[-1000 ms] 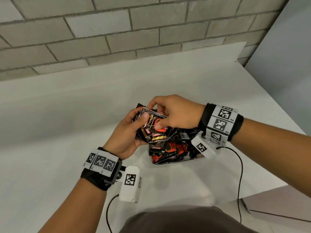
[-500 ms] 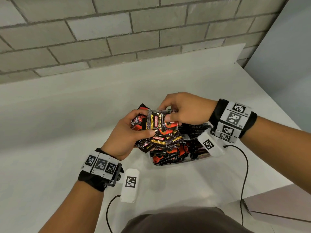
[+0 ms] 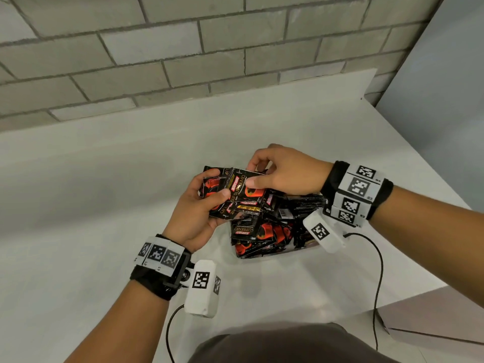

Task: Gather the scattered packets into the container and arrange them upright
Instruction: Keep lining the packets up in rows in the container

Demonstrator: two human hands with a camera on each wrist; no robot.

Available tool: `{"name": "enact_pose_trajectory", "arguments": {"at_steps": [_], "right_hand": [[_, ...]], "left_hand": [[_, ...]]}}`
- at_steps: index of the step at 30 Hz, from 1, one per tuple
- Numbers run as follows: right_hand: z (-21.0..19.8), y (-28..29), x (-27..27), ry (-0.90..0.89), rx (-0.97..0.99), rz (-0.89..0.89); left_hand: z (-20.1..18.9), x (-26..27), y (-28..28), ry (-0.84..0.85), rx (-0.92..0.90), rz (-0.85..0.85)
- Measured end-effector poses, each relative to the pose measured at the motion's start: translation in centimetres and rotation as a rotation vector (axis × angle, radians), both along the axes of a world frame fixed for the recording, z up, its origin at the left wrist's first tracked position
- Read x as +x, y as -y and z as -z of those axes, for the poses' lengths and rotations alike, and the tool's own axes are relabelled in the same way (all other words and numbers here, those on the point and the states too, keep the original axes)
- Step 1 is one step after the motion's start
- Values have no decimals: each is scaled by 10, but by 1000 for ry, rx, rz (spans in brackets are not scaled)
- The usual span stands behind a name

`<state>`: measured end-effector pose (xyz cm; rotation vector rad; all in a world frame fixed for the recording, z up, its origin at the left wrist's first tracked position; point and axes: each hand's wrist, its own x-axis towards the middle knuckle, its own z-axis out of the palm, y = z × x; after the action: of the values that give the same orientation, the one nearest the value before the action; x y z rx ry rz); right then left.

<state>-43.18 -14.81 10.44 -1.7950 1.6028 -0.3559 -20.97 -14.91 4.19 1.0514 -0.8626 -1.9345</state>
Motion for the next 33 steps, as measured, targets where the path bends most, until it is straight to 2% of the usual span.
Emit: {"name": "enact_pose_trajectory", "arguments": {"at_steps": [3,6,10,16,18,20,23,26,27,30,33], "right_hand": [[7,-2,3,54,46,18],[15,-2,9,101,9,57],[17,0,16,229,0,94],[3,2,10,238,-53,94],[-1,2,-1,152,-143,122],[0,-4,-11,14,-133,68],[10,-18,-13,-271,13,-132],[23,-30,-5,-607,36,-309],[26,-31,-2,-663,37,-337],[27,-31,1,-586,16,-350],[21,-29,-1,-518,-28,-292]], "left_hand": [[1,0,0,46,-38,3],[-1,0,0,82,-48,1],[-3,0,0,68,-23,33],[-4,5,0,74,-85,10],[-3,12,3,88,-81,-25],[-1,20,7,102,-72,-48],[2,31,11,114,-63,-61],[2,37,12,108,-66,-79],[1,39,13,102,-68,-85],[0,43,14,83,-73,-94],[0,47,15,83,-77,-101]]}}
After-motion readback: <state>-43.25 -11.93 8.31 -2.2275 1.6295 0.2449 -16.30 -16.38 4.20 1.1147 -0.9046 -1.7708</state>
